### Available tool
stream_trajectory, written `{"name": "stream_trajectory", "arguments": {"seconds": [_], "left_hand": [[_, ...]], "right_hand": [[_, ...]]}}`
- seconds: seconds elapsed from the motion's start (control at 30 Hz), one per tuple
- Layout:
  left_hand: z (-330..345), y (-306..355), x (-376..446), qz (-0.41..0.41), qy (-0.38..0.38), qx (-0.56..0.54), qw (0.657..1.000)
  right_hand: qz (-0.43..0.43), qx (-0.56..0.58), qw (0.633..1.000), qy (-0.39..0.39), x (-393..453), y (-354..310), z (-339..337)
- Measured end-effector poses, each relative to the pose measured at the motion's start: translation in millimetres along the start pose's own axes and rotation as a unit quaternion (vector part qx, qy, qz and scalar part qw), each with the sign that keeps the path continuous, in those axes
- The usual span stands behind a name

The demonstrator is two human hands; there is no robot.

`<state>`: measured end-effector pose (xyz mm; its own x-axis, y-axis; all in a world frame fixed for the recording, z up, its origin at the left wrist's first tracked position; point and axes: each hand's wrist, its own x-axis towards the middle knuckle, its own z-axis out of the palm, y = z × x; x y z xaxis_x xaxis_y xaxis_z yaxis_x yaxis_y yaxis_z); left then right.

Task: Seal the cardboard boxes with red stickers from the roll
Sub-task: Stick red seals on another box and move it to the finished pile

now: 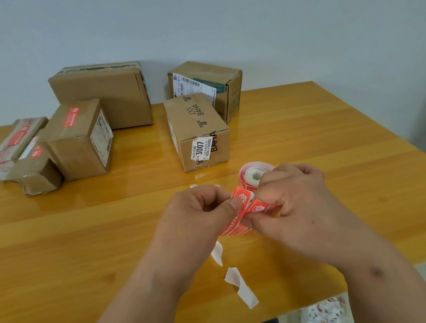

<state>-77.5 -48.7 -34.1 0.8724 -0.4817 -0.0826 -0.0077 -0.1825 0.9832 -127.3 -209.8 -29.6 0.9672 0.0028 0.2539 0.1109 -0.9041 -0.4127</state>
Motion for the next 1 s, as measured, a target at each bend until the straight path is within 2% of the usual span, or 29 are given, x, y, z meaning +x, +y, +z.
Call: {"name": "stream_trajectory", "arguments": {"seconds": [0.37,0.6,0.7,0.8,1.0], "left_hand": [[6,-3,1,-0.024,0.024,-0.037,0.999],[6,-5,1,-0.031,0.034,-0.071,0.996],[7,-1,-1,-0.021,0.035,-0.078,0.996],[4,4,-3,0.002,0.031,-0.054,0.998],[-1,5,-1,0.014,0.0,0.036,0.999]], "right_hand": [[0.001,-0.067,0.998,-0.006,-1,-4,-1],[0.019,-0.05,0.999,0.006,-1,-7,-3],[0.046,-0.002,0.999,0.003,-1,-9,-9],[0.065,0.037,0.997,-0.018,0,-7,-14],[0.059,0.005,0.998,-0.036,2,-10,-9]]}}
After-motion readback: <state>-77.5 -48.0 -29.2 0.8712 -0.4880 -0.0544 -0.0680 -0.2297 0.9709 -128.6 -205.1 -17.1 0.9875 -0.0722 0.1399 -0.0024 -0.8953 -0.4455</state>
